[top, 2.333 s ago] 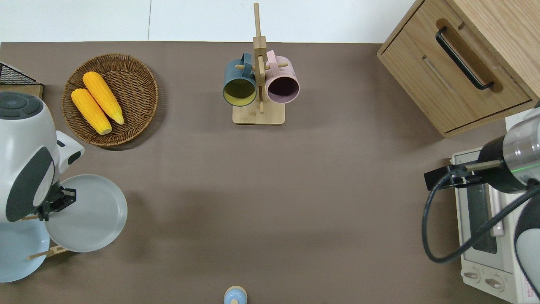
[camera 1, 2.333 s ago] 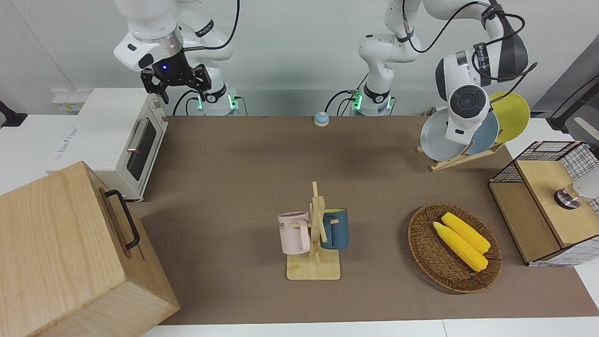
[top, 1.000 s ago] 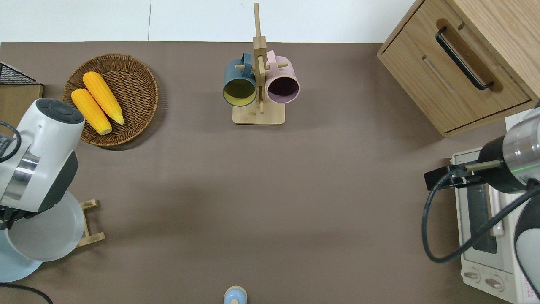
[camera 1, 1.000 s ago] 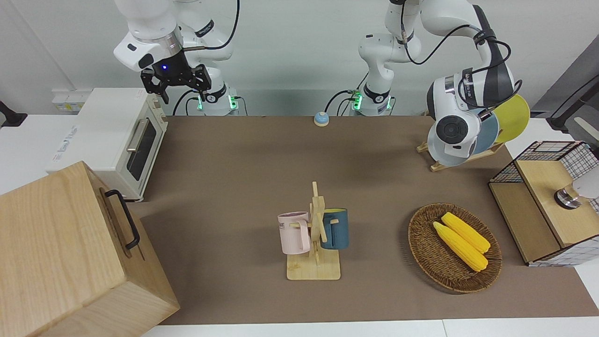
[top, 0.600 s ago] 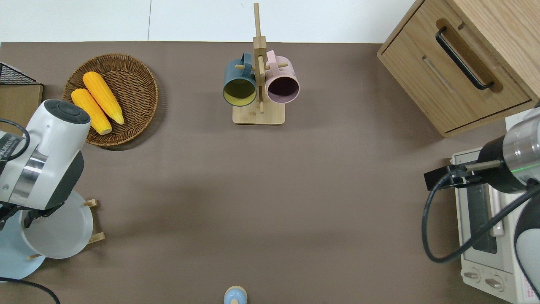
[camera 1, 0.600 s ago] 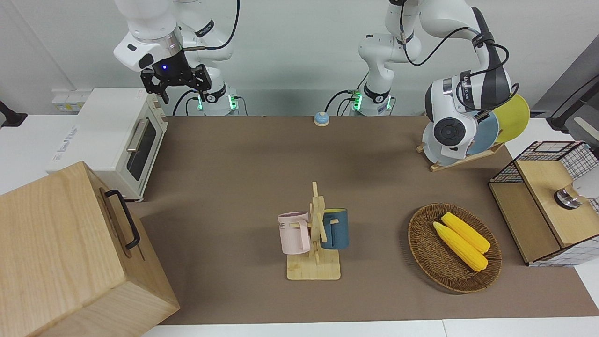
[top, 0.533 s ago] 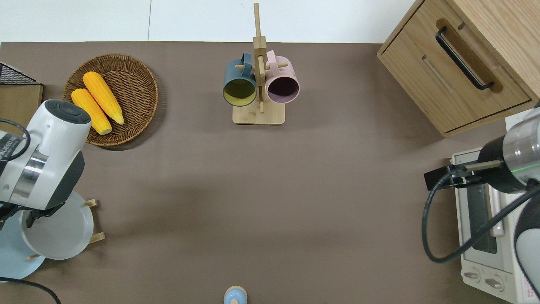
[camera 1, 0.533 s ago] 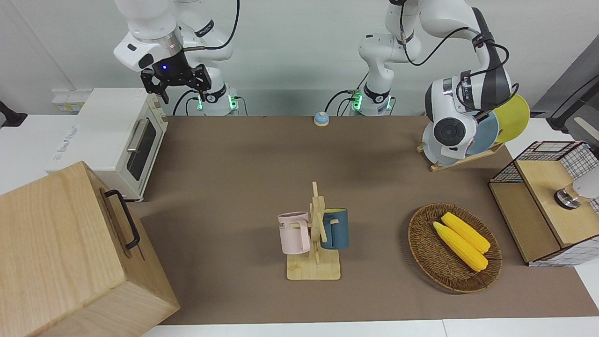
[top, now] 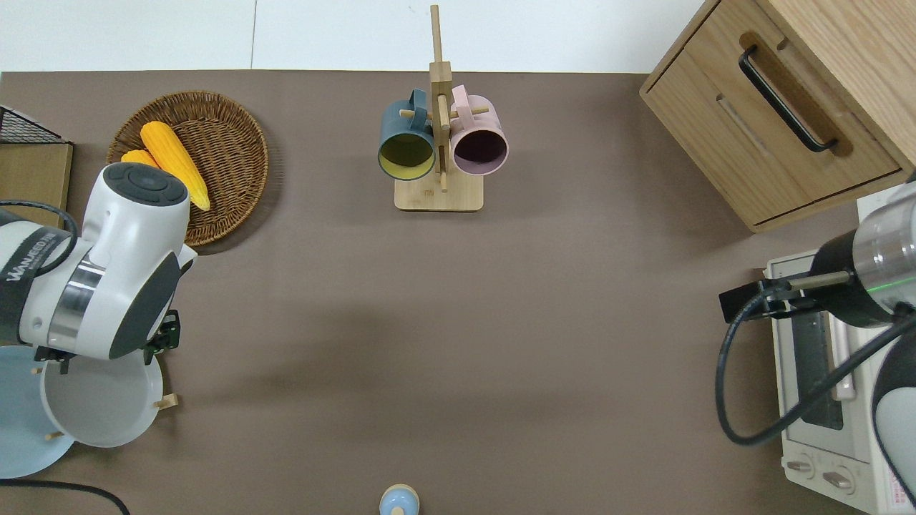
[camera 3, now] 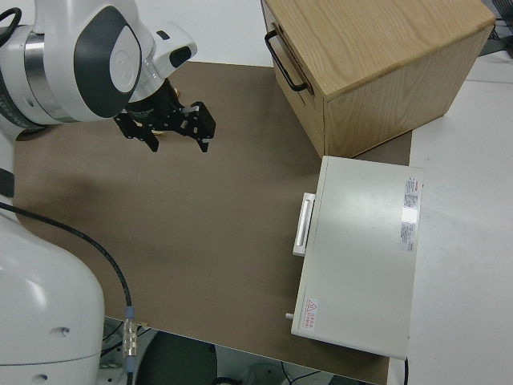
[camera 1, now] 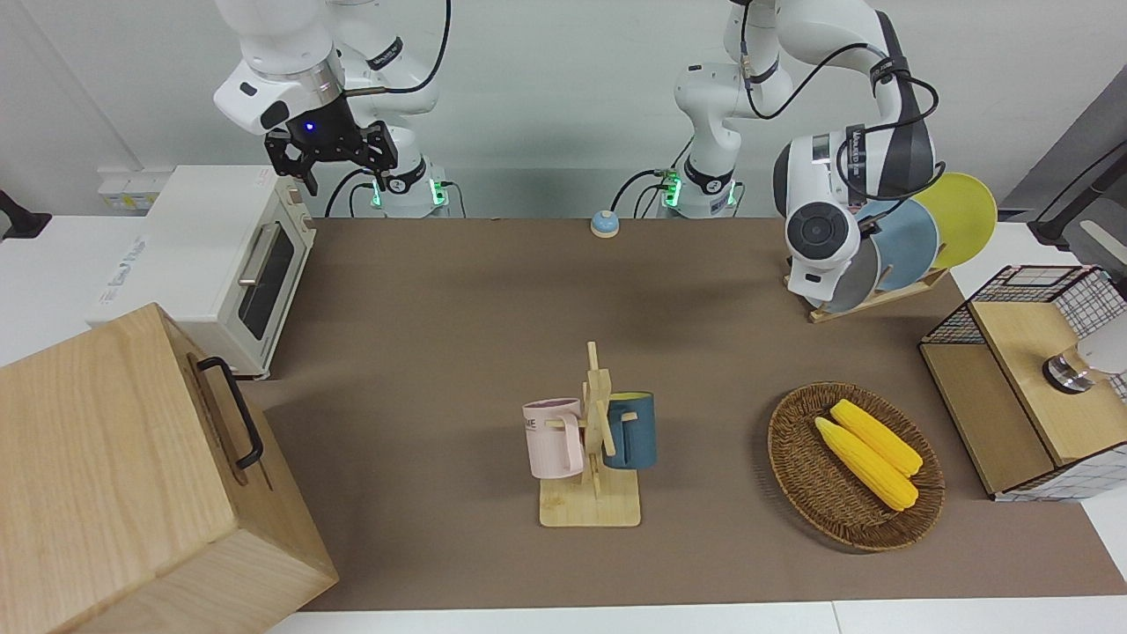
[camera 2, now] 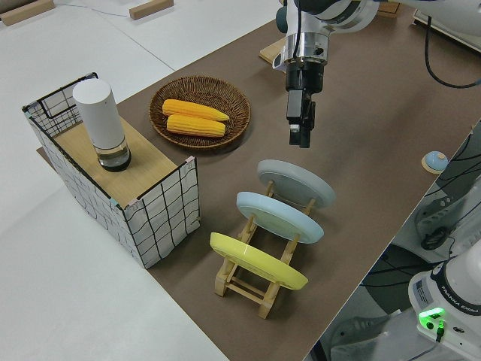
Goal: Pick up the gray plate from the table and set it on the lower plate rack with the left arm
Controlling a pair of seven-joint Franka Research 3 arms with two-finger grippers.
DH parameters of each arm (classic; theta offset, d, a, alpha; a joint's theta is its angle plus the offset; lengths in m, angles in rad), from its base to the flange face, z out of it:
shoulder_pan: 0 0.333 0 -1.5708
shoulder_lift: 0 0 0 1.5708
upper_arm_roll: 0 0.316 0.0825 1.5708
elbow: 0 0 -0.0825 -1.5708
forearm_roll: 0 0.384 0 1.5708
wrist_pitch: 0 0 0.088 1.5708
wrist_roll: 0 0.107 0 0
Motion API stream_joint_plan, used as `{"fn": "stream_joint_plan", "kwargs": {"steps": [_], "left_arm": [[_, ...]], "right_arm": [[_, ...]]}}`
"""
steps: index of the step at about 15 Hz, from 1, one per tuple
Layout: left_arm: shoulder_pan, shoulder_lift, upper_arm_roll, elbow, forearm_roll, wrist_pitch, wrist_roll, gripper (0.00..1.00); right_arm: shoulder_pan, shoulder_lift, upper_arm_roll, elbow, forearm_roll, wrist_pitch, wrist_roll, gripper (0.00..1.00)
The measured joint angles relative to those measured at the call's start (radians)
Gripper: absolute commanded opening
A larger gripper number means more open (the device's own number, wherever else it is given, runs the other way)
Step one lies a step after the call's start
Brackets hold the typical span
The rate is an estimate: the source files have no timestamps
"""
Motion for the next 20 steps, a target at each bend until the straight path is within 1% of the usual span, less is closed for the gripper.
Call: {"fn": "stream_joint_plan", "kwargs": {"steps": [1,3,5,8,10,11,13,16,17,20], "left_arm": [[0.0,-0.01,-0.003,0.009,-0.051,0.022,0.0,0.99],[0.0,-0.023,-0.017,0.019,-0.119,0.064,-0.033,0.99],[0.0,-0.032,-0.047,0.024,-0.147,0.138,-0.1,0.99],[-0.001,-0.034,-0.09,0.042,-0.159,0.22,-0.137,1.0],[-0.001,-0.035,-0.095,0.074,-0.202,0.229,-0.136,1.0],[0.001,-0.039,-0.092,0.095,-0.229,0.229,-0.111,1.0],[0.005,-0.058,-0.076,0.121,-0.273,0.23,0.003,1.0],[0.007,-0.107,-0.018,0.141,-0.345,0.23,0.159,1.0],[0.01,-0.125,-0.006,0.143,-0.361,0.23,0.2,1.0],[0.013,-0.166,-0.003,0.145,-0.376,0.23,0.266,1.0]], "right_arm": [[0.0,0.0,0.0,0.0,0.0,0.0,0.0,0.987],[0.0,0.0,0.0,0.0,0.0,0.0,0.0,0.99],[0.0,0.0,0.0,0.0,0.0,0.0,0.0,0.987],[0.0,0.0,0.0,0.0,0.0,0.0,0.0,0.99],[0.0,0.0,0.0,0.0,0.0,0.0,0.0,0.987],[0.0,0.0,0.0,0.0,0.0,0.0,0.0,0.987],[0.0,0.0,0.0,0.0,0.0,0.0,0.0,0.99],[0.0,0.0,0.0,0.0,0.0,0.0,0.0,0.987],[0.0,0.0,0.0,0.0,0.0,0.0,0.0,0.987],[0.0,0.0,0.0,0.0,0.0,0.0,0.0,0.987]]}}
